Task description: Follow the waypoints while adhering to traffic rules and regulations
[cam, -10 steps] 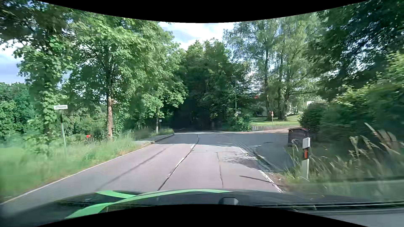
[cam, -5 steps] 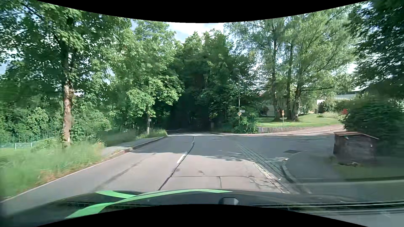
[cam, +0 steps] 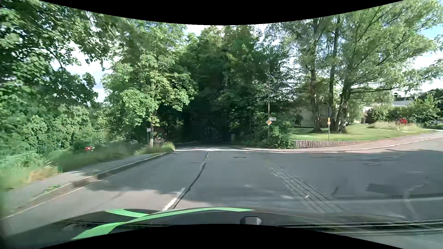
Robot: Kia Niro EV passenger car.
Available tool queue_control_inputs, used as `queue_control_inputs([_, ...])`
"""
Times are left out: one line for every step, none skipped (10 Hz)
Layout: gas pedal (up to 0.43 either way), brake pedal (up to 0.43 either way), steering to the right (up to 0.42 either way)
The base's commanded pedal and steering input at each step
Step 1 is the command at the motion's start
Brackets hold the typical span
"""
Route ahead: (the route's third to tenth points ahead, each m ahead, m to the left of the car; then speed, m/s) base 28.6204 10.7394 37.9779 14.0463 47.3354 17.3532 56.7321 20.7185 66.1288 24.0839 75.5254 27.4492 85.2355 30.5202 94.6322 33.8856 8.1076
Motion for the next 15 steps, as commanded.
queue_control_inputs([0.047, 0.000, -0.008])
queue_control_inputs([0.047, 0.000, -0.009])
queue_control_inputs([0.039, 0.000, -0.010])
queue_control_inputs([0.028, 0.000, -0.012])
queue_control_inputs([0.020, 0.000, -0.016])
queue_control_inputs([0.020, 0.000, -0.020])
queue_control_inputs([0.000, 0.000, -0.024])
queue_control_inputs([0.000, 0.000, -0.028])
queue_control_inputs([0.000, 0.000, -0.033])
queue_control_inputs([0.000, 0.000, -0.040])
queue_control_inputs([0.000, 0.000, -0.043])
queue_control_inputs([0.000, 0.000, -0.044])
queue_control_inputs([0.000, 0.000, -0.044])
queue_control_inputs([0.000, 0.000, -0.048])
queue_control_inputs([0.000, 0.000, -0.052])
